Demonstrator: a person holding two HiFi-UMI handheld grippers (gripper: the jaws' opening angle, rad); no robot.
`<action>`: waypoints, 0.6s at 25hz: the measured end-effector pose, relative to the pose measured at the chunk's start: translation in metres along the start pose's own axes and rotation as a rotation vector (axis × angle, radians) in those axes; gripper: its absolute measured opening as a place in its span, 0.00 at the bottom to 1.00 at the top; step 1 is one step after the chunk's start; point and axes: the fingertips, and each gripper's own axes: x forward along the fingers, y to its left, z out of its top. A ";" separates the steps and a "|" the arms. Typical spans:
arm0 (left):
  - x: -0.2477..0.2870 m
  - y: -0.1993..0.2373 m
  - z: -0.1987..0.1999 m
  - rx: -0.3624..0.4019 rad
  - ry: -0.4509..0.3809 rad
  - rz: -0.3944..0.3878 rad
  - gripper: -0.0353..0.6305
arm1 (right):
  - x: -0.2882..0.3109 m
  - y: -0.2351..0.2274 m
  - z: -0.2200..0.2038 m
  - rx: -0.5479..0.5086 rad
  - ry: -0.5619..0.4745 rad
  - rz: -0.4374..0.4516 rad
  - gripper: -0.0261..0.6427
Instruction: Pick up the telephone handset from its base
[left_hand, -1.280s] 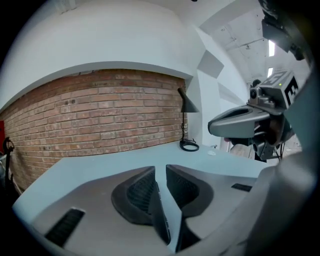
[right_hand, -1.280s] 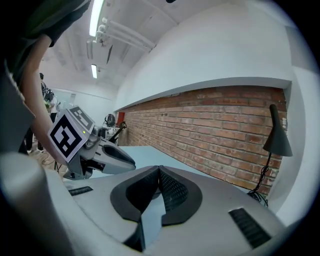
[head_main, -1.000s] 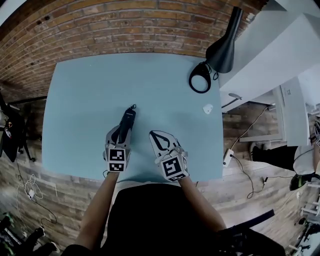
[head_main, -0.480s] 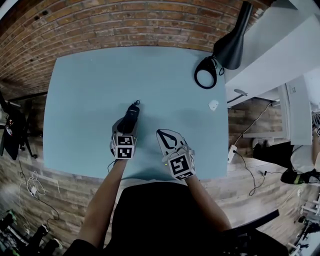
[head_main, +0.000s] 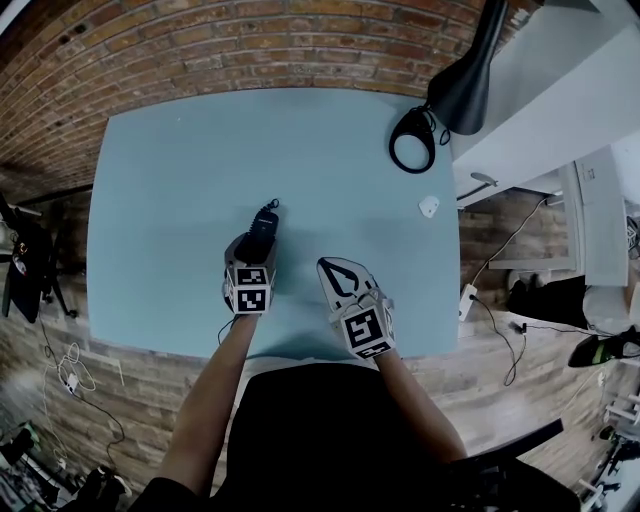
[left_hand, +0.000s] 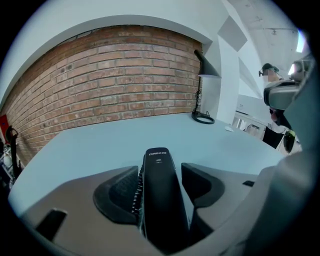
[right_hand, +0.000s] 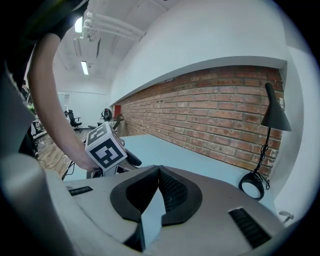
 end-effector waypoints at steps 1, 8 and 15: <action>0.001 0.001 -0.001 -0.006 0.007 0.004 0.49 | 0.000 0.000 -0.001 0.000 0.002 0.001 0.04; 0.008 0.000 -0.014 -0.044 0.070 0.001 0.49 | 0.001 0.000 -0.004 0.000 0.011 0.003 0.04; 0.012 -0.002 -0.025 -0.043 0.110 -0.003 0.50 | 0.000 0.000 -0.006 0.005 0.016 -0.007 0.04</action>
